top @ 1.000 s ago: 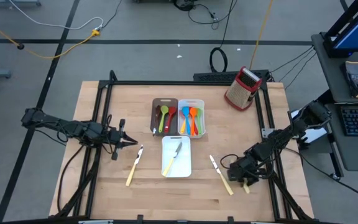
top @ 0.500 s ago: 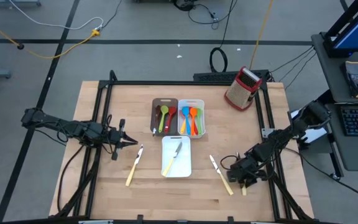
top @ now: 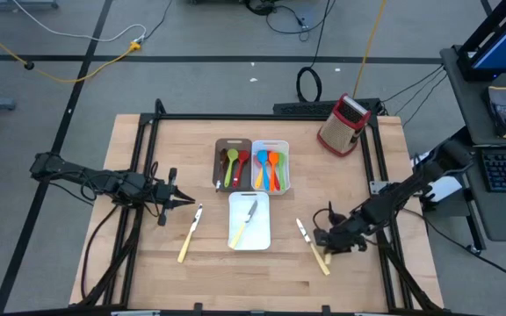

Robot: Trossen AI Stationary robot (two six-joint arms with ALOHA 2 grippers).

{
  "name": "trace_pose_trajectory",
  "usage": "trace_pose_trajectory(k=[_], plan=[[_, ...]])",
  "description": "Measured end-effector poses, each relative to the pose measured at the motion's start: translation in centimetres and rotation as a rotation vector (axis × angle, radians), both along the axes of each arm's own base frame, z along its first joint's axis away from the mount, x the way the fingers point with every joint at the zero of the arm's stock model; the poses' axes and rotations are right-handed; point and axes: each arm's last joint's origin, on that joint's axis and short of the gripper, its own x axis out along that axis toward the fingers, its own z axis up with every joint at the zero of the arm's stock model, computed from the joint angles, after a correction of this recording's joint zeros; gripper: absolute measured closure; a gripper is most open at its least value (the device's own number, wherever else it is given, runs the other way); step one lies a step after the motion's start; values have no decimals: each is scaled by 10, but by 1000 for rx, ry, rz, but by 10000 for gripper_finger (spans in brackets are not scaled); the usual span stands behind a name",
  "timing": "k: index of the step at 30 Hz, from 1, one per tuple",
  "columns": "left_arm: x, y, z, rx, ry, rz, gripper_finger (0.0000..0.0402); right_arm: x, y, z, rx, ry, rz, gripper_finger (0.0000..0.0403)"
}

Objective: Pick & Place Kitchen Items
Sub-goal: Put the yellow knife into the bottom white bin

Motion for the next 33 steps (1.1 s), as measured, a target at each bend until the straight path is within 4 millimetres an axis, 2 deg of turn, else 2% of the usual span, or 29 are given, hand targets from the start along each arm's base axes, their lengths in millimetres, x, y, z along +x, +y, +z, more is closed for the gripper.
trace_pose_trajectory(k=[11, 27, 33], plan=[[0, 0, 0, 0, 0, 0, 373, 2, -12, 30, -118, -300, -87, 336], [0, 0, 0, -1, 0, 0, 373, 46, -40, 63, -153, -787, -224, 336], [0, 0, 0, -2, -1, 0, 373, 63, -45, 73, -134, -979, -271, 336]])
